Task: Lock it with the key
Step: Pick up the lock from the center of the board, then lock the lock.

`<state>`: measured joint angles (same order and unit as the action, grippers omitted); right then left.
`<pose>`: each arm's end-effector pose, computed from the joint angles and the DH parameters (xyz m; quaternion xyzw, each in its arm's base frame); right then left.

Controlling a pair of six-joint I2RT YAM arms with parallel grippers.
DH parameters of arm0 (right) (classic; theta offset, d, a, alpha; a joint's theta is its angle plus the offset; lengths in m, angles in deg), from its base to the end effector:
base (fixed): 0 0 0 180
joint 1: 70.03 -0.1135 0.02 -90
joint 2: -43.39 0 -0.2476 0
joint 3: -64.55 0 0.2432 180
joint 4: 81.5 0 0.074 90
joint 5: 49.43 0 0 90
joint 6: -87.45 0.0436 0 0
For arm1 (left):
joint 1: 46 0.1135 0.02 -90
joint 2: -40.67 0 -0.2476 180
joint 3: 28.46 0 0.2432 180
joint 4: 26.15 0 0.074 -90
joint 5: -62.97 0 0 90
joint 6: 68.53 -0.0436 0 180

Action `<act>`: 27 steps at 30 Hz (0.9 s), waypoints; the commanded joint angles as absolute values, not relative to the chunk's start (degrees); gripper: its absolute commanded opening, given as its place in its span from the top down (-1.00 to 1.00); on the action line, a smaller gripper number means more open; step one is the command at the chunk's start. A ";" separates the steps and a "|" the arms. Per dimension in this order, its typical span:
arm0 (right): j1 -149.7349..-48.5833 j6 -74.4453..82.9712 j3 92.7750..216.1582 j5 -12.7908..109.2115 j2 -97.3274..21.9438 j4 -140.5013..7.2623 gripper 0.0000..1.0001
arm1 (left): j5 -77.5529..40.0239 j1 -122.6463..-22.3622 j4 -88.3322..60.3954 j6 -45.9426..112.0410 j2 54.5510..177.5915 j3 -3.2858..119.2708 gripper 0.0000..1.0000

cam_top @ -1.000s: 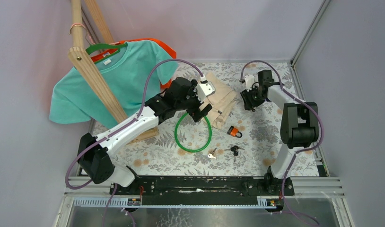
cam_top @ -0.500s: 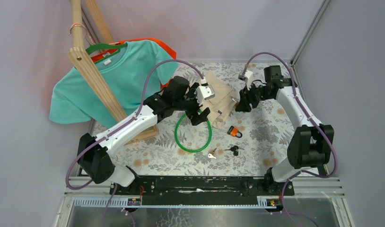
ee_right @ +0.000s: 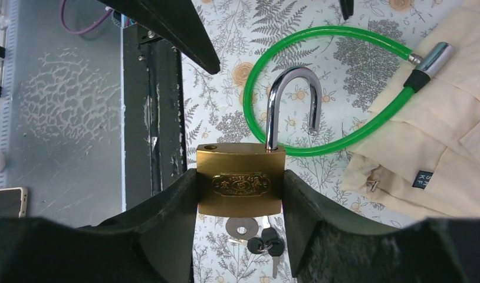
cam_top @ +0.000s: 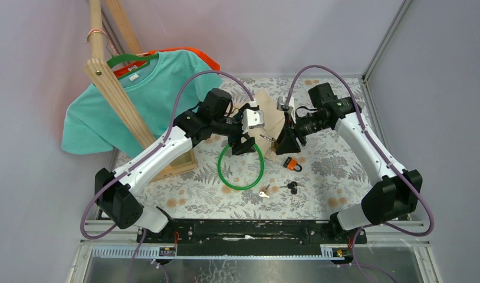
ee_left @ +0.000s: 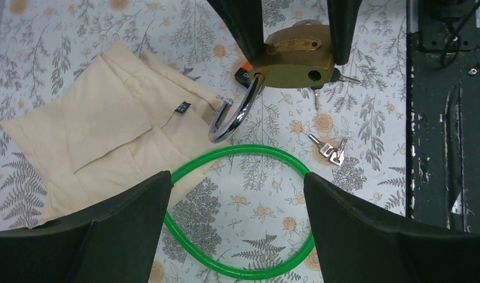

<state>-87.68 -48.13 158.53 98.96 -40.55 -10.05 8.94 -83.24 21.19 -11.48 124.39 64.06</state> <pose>0.2553 0.1202 0.3171 -0.5460 0.6573 0.4067 0.3232 0.2382 -0.2133 0.3287 0.6023 0.6240 -0.2934 0.4022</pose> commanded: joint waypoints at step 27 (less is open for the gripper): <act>-90.74 -51.03 162.79 108.12 -38.92 -3.41 1.00 | 14.87 -88.07 23.29 -21.79 127.16 67.40 -0.04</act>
<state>-90.28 -51.39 159.67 103.75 -40.44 -3.38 16.96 -87.17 22.90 -19.89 126.53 66.62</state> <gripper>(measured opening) 0.559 0.544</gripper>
